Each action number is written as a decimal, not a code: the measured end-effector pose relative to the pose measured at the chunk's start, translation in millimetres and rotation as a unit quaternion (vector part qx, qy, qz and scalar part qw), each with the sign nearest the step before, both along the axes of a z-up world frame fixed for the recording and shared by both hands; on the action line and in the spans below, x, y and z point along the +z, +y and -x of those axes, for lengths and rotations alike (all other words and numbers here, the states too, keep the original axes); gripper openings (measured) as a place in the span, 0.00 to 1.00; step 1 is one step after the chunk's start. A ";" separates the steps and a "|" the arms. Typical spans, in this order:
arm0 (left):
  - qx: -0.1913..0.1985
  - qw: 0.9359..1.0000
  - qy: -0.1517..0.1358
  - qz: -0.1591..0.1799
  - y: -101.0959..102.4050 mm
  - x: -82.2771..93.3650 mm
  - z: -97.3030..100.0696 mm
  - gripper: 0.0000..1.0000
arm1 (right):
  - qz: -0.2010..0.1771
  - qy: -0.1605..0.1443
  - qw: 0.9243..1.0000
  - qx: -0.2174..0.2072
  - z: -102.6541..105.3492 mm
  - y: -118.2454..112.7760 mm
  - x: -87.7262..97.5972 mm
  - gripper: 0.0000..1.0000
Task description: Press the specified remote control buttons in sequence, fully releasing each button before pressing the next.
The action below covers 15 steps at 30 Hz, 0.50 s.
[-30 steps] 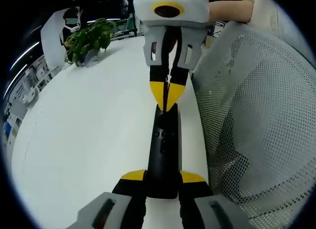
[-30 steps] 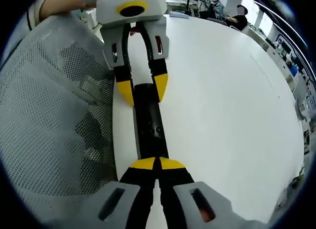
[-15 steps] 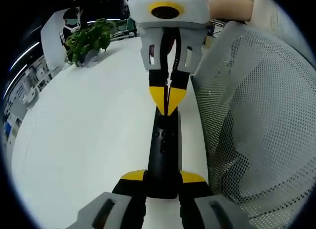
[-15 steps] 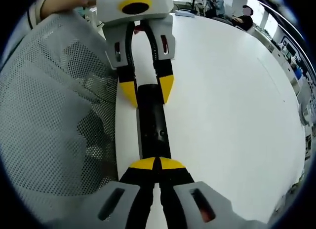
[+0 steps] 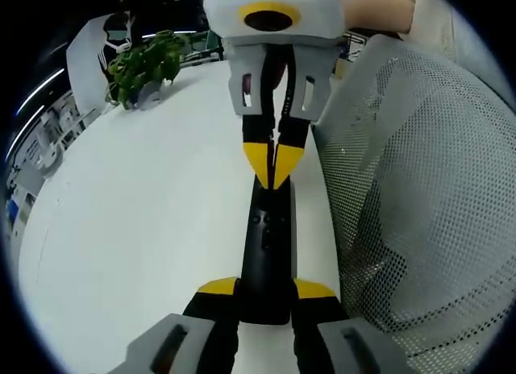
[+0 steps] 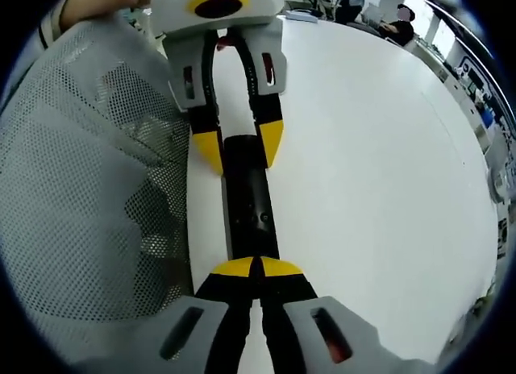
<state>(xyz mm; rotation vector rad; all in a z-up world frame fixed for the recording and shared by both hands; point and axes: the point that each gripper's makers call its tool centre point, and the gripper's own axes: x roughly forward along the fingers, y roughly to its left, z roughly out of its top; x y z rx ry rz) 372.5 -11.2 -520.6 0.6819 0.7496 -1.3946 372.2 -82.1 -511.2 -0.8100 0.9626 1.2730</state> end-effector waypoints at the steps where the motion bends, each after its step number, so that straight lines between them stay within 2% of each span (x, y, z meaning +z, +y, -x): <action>1: 0.000 1.000 0.000 0.000 0.0 0.0 0.0 0.24 | -0.009 0.000 1.000 -0.006 0.0 0.0 0.5 0.00; 3: 0.000 1.000 0.000 0.000 0.0 0.2 0.0 0.24 | -0.018 0.003 1.000 -0.017 -0.4 -0.1 1.1 0.00; 8: 0.001 1.000 0.000 0.002 -0.1 0.4 0.0 0.24 | -0.019 -0.005 1.000 -0.013 -0.3 1.3 0.6 0.00; 11: 0.000 1.000 0.000 0.001 -0.1 0.3 0.1 0.24 | -0.016 -0.022 0.999 -0.020 -7.4 0.6 0.8 0.08; 12: 0.000 1.000 0.000 0.001 -0.1 0.3 0.1 0.24 | -0.016 -0.018 0.999 -0.024 -8.8 0.6 1.4 0.10; 14: 0.000 1.000 0.000 0.002 -0.2 0.3 0.2 0.24 | -0.028 0.004 0.999 -0.032 -5.7 3.9 1.8 0.07; 15: 0.000 1.000 0.000 0.002 -0.2 0.3 0.2 0.24 | -0.029 0.003 0.999 -0.032 -6.5 4.1 1.8 0.07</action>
